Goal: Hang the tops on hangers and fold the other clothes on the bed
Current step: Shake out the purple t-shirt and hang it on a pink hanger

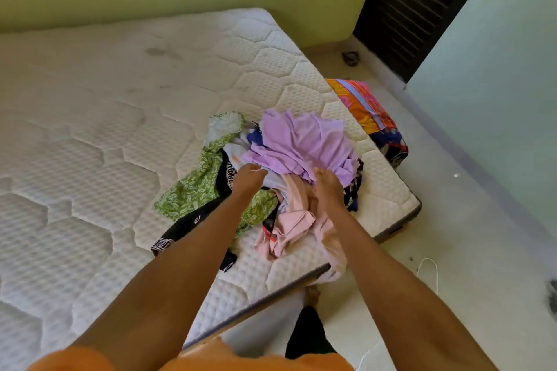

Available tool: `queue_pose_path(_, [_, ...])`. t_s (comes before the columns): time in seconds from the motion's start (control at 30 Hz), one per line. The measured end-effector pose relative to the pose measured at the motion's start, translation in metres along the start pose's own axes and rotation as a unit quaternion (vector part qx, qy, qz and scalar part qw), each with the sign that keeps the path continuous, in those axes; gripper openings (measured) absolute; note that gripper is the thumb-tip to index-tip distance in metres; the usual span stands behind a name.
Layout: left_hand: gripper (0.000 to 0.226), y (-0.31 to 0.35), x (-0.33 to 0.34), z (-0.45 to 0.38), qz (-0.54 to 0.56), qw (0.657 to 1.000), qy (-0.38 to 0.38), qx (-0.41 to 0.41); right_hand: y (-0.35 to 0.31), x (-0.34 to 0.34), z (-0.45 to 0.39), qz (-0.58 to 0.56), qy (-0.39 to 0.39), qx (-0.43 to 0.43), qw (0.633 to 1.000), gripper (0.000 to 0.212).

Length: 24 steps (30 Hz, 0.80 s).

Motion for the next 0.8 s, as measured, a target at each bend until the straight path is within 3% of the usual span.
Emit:
queue_pose_path(0.13, [0.040, 0.010, 0.056, -0.029, -0.017, 0.999, 0.022, -0.022, 0.020, 0.003, -0.067, 0.116, -0.103, -0.029, 0.988, 0.039])
queue_pose_path(0.27, [0.037, 0.017, 0.107, -0.056, -0.042, 0.997, 0.043, -0.050, 0.034, 0.017, -0.117, 0.227, -0.215, -0.071, 0.947, 0.043])
queue_pose_path(0.33, [0.031, 0.019, 0.125, -0.065, -0.048, 0.994, 0.055, -0.076, 0.046, 0.027, -0.137, 0.268, -0.257, -0.084, 0.925, 0.033])
queue_pose_path(0.43, [0.017, 0.018, 0.136, -0.071, -0.006, 0.992, 0.052, -0.118, 0.048, 0.029, -0.151, 0.249, -0.283, -0.082, 0.923, 0.020])
queue_pose_path(0.5, [0.011, 0.019, 0.136, -0.077, -0.018, 0.989, 0.053, -0.140, 0.036, 0.024, -0.155, 0.209, -0.243, -0.075, 0.944, 0.014])
queue_pose_path(0.6, [0.029, 0.025, 0.125, -0.085, -0.071, 0.991, 0.046, -0.103, -0.005, 0.013, -0.158, 0.099, -0.147, -0.026, 0.984, 0.019])
queue_pose_path(0.7, [0.025, 0.046, 0.128, -0.075, -0.093, 0.993, -0.075, -0.005, -0.055, 0.011, -0.147, 0.076, -0.227, -0.035, 0.970, 0.017])
queue_pose_path(0.77, [0.036, 0.061, 0.123, -0.069, -0.072, 0.997, -0.026, -0.016, -0.090, 0.016, -0.132, 0.156, -0.296, -0.114, 0.935, 0.029])
queue_pose_path(0.8, [0.030, 0.067, 0.120, -0.066, -0.066, 0.998, 0.019, -0.002, -0.104, 0.017, -0.125, 0.167, -0.303, -0.135, 0.929, 0.036])
Point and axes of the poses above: each hand's wrist, its own z-axis away from the middle knuckle, its own x-axis out of the palm, y = z × x, the point moved 3 cm from there along -z, towards the middle knuckle, and after that the axes turned 3 degrees about z, right-handed, at the moved point
